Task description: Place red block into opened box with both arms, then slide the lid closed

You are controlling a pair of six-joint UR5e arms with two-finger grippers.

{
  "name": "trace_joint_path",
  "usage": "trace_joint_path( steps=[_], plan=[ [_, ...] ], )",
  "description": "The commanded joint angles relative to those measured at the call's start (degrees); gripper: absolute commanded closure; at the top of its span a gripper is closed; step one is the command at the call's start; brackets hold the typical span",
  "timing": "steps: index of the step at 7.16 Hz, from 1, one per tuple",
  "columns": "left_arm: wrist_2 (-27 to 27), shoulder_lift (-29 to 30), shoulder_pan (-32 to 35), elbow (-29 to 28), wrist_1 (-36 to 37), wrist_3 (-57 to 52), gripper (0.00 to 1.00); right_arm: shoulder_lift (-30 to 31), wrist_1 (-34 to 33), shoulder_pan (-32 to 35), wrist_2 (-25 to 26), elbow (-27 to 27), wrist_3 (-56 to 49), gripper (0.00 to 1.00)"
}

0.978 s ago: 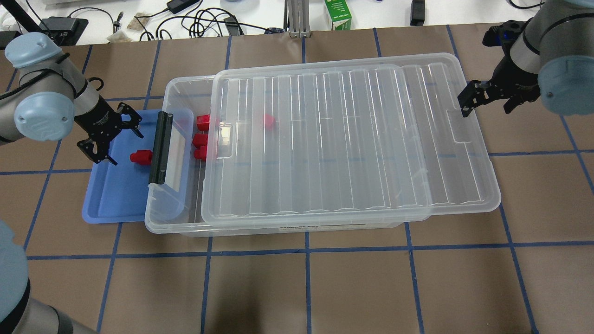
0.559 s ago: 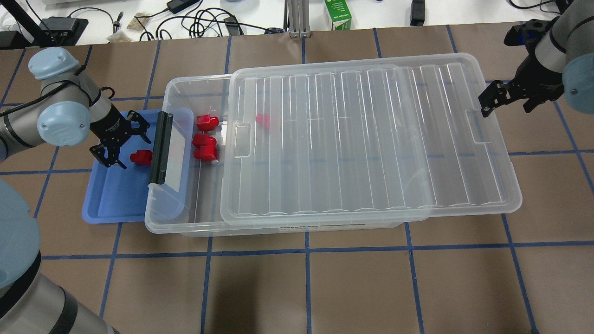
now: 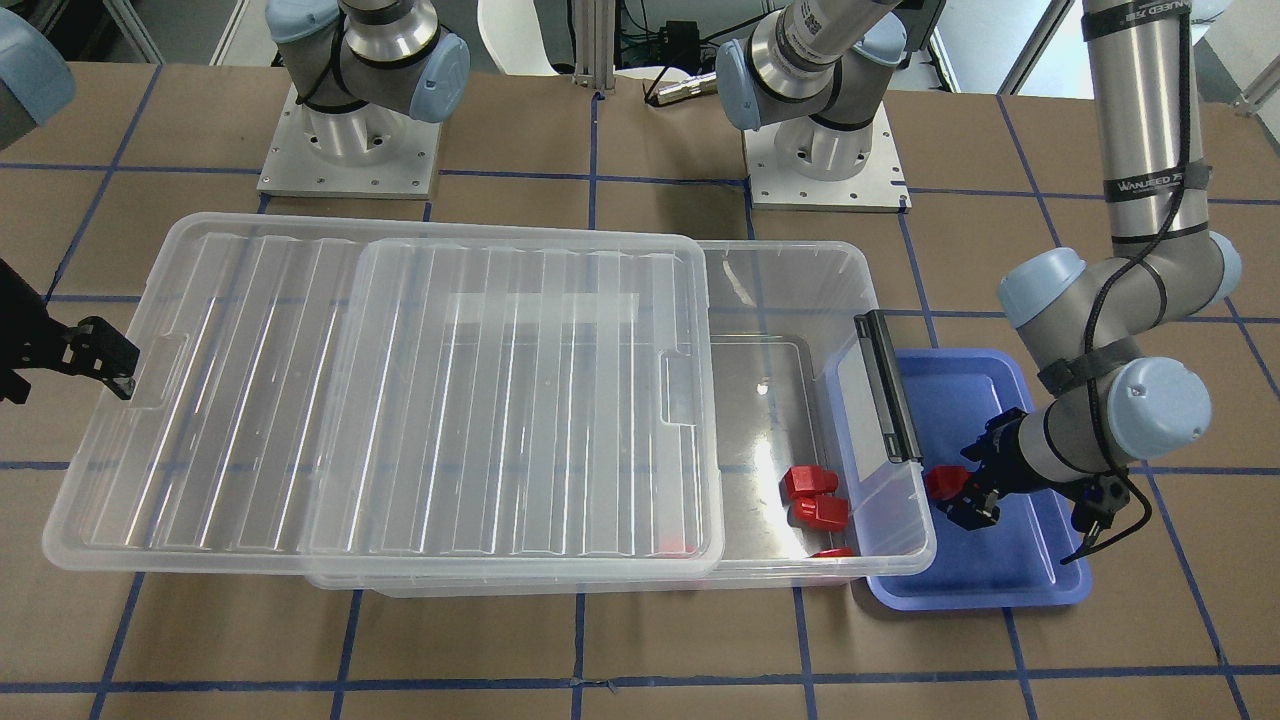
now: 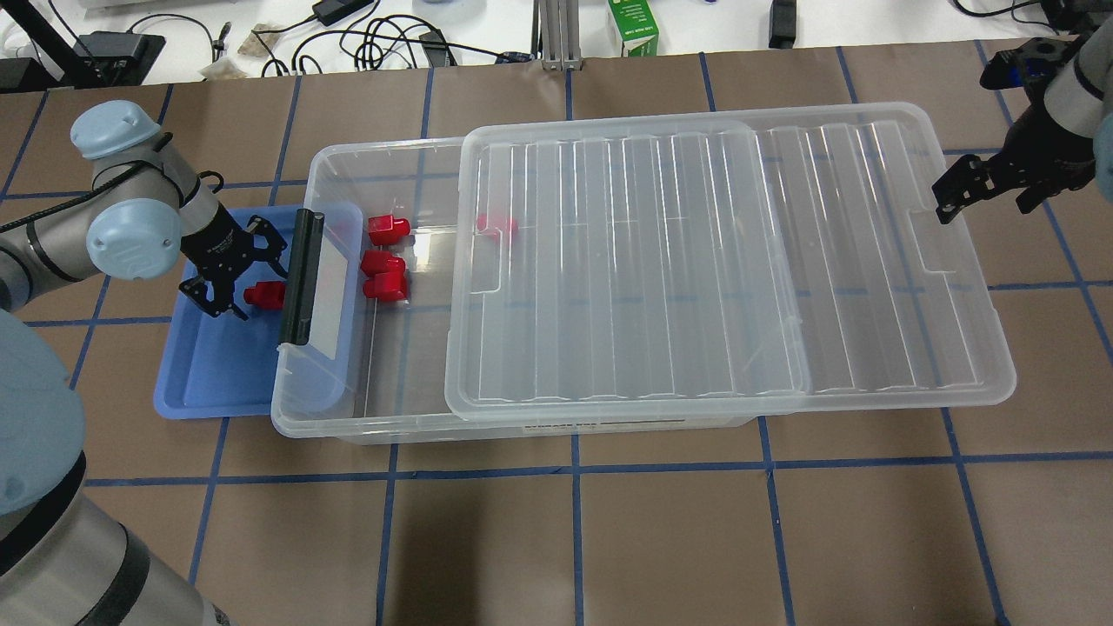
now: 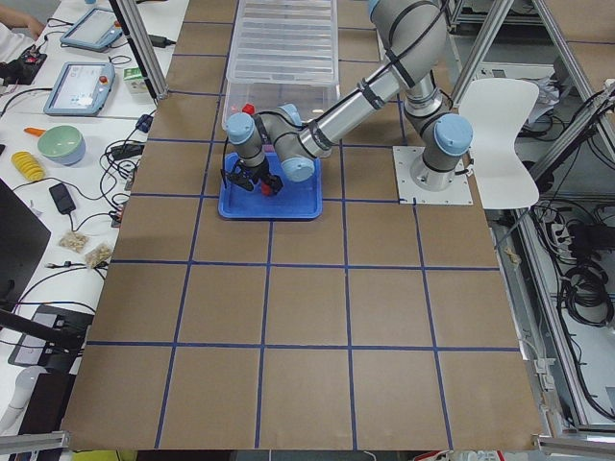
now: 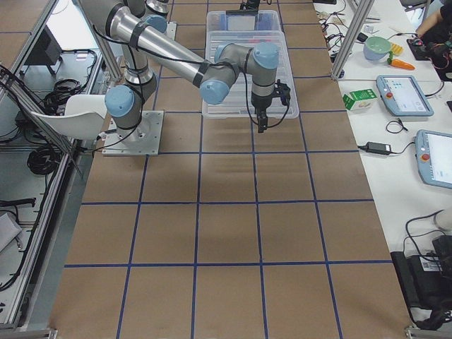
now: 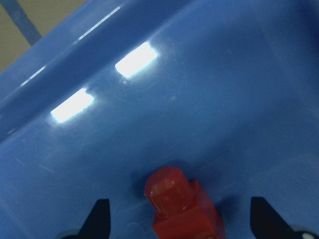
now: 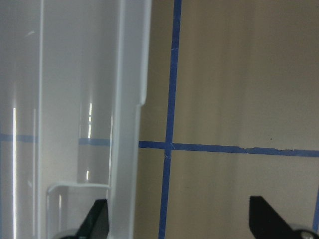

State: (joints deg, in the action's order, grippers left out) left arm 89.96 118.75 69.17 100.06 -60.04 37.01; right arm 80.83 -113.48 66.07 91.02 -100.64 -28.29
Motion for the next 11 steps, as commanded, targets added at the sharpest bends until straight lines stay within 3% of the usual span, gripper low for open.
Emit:
trace_joint_path(
  steps=[1, 5, 9, 11],
  plan=[
    [0.30, -0.09, 0.00, -0.21, -0.25, -0.44, 0.97, 0.03, -0.16, -1.20, -0.05, 0.00, -1.41, 0.00],
    [5.13, -4.91, 0.87, -3.63, -4.35, -9.81, 1.00, 0.03, -0.25, -2.69, -0.14, 0.00, -2.12, 0.00],
    [3.38, -13.34, 3.41, -12.50, -19.72, -19.49, 1.00, 0.29, -0.07, -3.05, -0.40, 0.26, -1.94, 0.00],
    [0.31, -16.60, 9.46, -13.75, -23.53, -20.48, 1.00, 2.21, 2.64, -2.96, -0.66, 1.83, -1.33, 0.00]
  ],
)
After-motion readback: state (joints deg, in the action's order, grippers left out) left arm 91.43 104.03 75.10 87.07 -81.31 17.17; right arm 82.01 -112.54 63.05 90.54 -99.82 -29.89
